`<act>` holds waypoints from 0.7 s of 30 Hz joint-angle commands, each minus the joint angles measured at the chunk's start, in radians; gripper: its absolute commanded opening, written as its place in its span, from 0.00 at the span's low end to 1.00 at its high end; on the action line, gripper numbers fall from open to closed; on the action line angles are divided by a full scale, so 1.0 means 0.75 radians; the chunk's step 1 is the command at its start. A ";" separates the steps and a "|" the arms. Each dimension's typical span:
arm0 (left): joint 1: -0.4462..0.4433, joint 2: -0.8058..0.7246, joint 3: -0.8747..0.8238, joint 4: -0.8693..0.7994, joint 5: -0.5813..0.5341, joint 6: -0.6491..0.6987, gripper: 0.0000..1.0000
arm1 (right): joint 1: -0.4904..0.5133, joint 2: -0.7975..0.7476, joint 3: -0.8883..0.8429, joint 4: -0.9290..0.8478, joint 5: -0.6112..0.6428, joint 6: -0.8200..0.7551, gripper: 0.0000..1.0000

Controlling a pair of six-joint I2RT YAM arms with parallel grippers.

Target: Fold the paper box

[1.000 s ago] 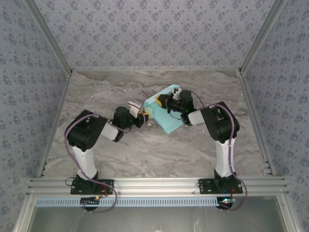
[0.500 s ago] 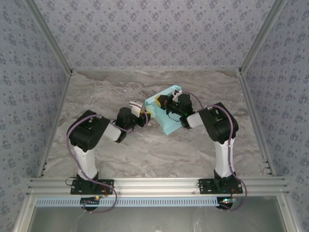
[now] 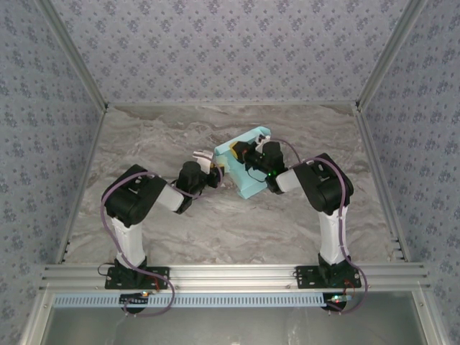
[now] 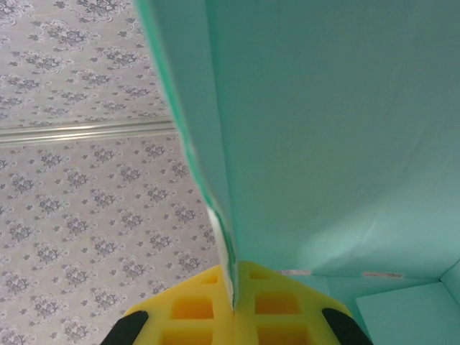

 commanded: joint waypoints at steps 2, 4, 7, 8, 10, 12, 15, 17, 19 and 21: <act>0.001 -0.042 -0.017 0.050 -0.203 0.003 0.35 | 0.073 -0.011 -0.047 -0.099 -0.098 0.010 0.00; -0.001 -0.068 -0.017 -0.015 -0.272 0.022 0.35 | 0.074 -0.012 -0.050 -0.099 -0.098 0.010 0.00; -0.008 -0.086 -0.021 -0.030 -0.292 0.040 0.35 | 0.075 -0.012 -0.054 -0.101 -0.100 0.008 0.00; -0.009 -0.086 -0.025 -0.018 -0.289 0.042 0.36 | 0.076 -0.011 -0.054 -0.102 -0.098 0.007 0.00; -0.013 -0.080 -0.036 0.019 -0.272 0.040 0.36 | 0.078 -0.011 -0.055 -0.105 -0.098 0.008 0.00; -0.013 -0.074 -0.041 0.046 -0.227 0.053 0.37 | 0.081 -0.010 -0.055 -0.107 -0.098 0.008 0.00; -0.013 -0.075 -0.044 0.063 -0.165 0.083 0.39 | 0.084 -0.013 -0.055 -0.109 -0.100 0.014 0.00; -0.012 -0.087 -0.044 0.058 -0.157 0.085 0.40 | 0.088 -0.016 -0.054 -0.110 -0.101 0.019 0.00; -0.014 -0.102 -0.042 0.038 -0.161 0.084 0.40 | 0.094 -0.021 -0.052 -0.112 -0.100 0.020 0.00; -0.012 -0.123 -0.043 0.023 -0.175 0.084 0.37 | 0.102 -0.031 -0.051 -0.117 -0.098 0.019 0.00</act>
